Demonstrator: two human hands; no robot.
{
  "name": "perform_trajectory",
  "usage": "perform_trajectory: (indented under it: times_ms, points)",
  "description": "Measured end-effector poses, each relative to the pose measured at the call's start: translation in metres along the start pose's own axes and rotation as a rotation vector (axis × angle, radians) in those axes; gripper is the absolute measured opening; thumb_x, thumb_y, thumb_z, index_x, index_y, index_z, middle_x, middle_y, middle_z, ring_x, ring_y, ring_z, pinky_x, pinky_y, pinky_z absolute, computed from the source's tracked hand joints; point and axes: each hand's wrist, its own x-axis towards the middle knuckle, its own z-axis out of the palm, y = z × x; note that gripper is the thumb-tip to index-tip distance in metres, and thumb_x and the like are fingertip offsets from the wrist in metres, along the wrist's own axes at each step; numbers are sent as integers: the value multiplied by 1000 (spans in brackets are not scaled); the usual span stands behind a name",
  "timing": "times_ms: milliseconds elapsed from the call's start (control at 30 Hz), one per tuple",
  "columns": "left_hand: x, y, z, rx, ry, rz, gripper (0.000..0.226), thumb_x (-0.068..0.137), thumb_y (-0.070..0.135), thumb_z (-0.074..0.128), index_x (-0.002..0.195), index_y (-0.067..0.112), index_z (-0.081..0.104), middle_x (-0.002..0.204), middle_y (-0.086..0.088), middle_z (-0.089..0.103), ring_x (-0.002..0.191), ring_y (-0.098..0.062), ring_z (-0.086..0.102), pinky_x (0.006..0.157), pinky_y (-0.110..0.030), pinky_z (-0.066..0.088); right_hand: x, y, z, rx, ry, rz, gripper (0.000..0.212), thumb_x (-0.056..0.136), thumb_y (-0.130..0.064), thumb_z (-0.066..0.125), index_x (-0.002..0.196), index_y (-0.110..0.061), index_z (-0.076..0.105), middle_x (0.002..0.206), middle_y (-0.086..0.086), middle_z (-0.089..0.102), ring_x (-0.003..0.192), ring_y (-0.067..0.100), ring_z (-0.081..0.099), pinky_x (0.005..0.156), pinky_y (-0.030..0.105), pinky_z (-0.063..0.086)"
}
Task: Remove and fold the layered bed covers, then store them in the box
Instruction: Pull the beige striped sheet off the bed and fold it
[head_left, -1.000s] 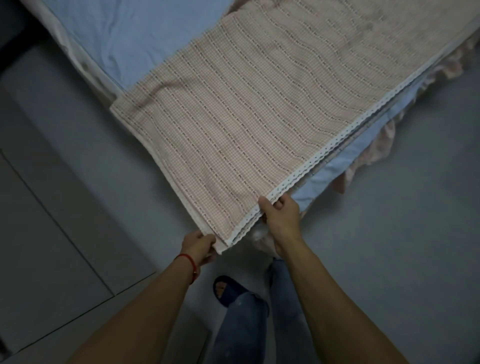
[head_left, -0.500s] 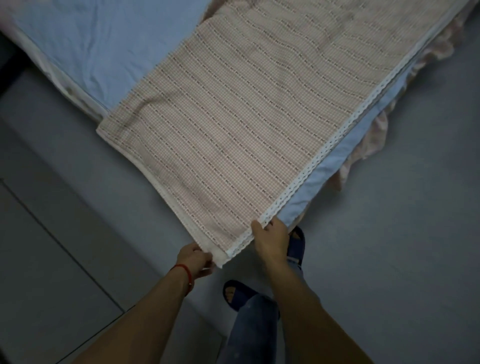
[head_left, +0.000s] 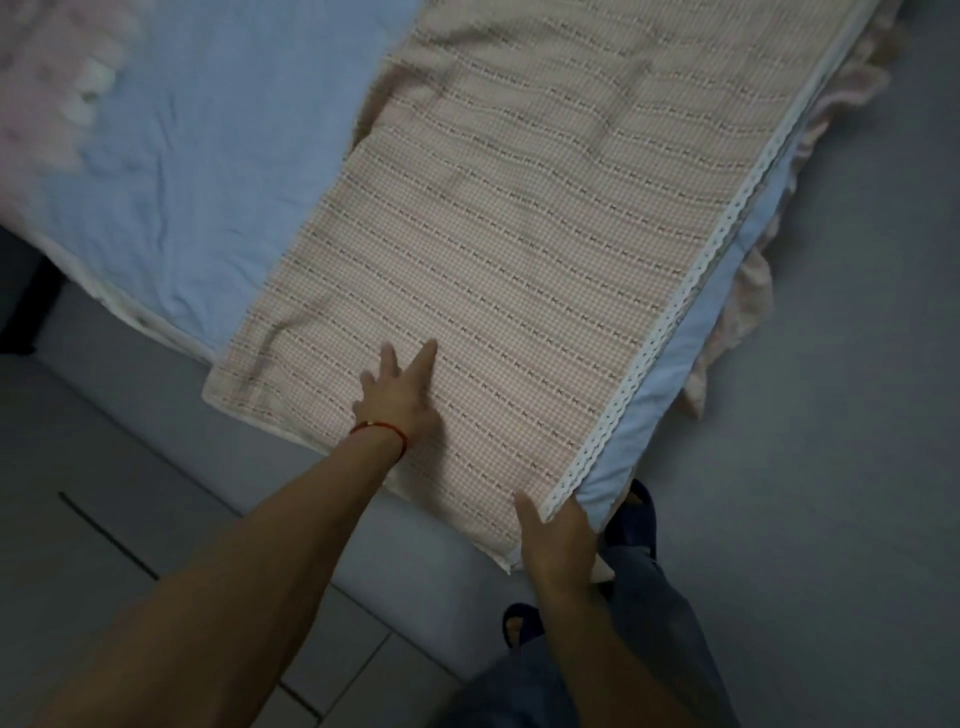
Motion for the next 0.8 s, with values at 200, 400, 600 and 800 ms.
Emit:
perform_trajectory:
  times_ms: [200, 400, 600, 800]
  points:
    - [34, 2, -10, 144, -299, 12, 90, 97, 24, 53, 153, 49, -12, 160, -29, -21, 147, -57, 5, 123, -55, 7, 14, -3, 20, -108, 33, 120, 46, 98, -34, 63, 133, -4, 59, 125, 9, 67, 115, 30, 62, 99, 37, 46]
    - [48, -10, -11, 133, -363, 118, 88, 99, 27, 55, 155, 47, -11, 158, -32, -22, 139, -54, 32, 119, -57, 22, 33, -11, 33, -336, 96, 203, 42, 96, -42, 64, 75, -10, 46, 75, 6, 52, 81, 26, 58, 74, 38, 45]
    - [45, -15, -20, 125, -433, 234, 111, 89, 30, 69, 154, 42, -20, 155, -34, -28, 150, -47, 5, 123, -58, 3, 42, -8, 41, -378, 115, 198, 34, 94, -36, 68, 92, -6, 52, 104, 26, 66, 93, 36, 62, 80, 40, 46]
    - [39, -84, -53, -329, -254, 353, 63, 86, 5, 60, 147, 21, 47, 149, -10, 50, 132, -28, 52, 111, -27, 38, 59, -14, 22, -471, 38, 314, 83, 79, -52, 80, 136, 4, 53, 131, 27, 60, 116, 43, 60, 96, 47, 52]
